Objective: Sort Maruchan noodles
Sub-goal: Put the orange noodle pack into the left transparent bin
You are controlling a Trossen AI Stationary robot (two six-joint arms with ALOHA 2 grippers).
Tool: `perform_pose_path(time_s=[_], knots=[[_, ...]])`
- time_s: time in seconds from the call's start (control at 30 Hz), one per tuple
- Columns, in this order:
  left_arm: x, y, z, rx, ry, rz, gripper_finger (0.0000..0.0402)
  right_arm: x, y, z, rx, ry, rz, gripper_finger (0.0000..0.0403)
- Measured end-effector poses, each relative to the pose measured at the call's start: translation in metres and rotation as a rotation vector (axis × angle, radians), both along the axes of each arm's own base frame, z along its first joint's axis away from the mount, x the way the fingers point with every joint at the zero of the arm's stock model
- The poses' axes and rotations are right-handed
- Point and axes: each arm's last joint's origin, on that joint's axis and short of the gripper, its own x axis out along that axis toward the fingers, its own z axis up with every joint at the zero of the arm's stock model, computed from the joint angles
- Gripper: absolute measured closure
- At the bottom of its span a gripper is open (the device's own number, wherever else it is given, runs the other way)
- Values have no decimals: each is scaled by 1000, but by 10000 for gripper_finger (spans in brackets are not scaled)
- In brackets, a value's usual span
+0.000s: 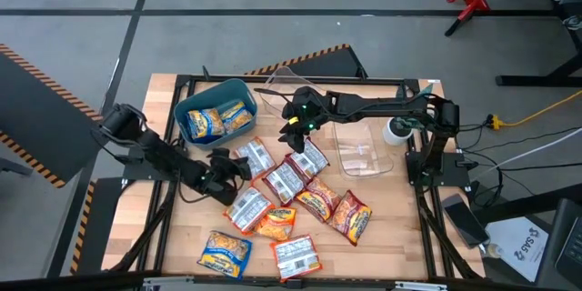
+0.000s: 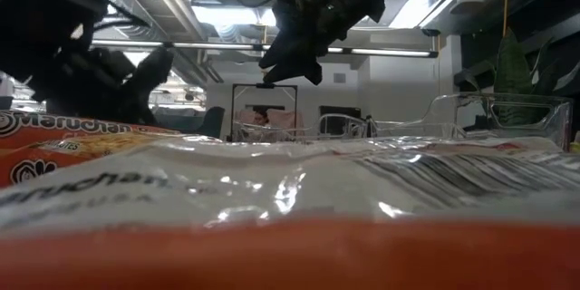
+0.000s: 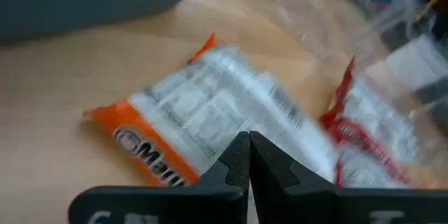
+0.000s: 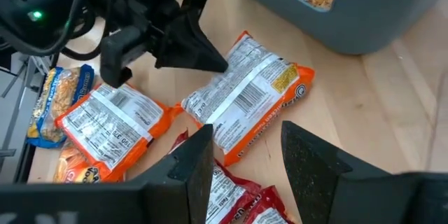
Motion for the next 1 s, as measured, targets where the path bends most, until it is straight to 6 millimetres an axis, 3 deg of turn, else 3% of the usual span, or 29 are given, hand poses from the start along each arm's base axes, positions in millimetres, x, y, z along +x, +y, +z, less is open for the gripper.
perform_pose_path(time_s=[0.37,0.7,0.87,1.0], knots=[[-12,9,-15,-77,61,-17,401,0,-1,-3,-21,19,-18,251],[-12,5,-17,-119,106,-81,401,15,1,-47,155,131,-57,251],[-12,3,-18,-121,121,-96,402,22,13,-48,101,97,-72,251],[-12,3,-19,-119,124,-97,402,26,29,-48,-72,85,-112,251]])
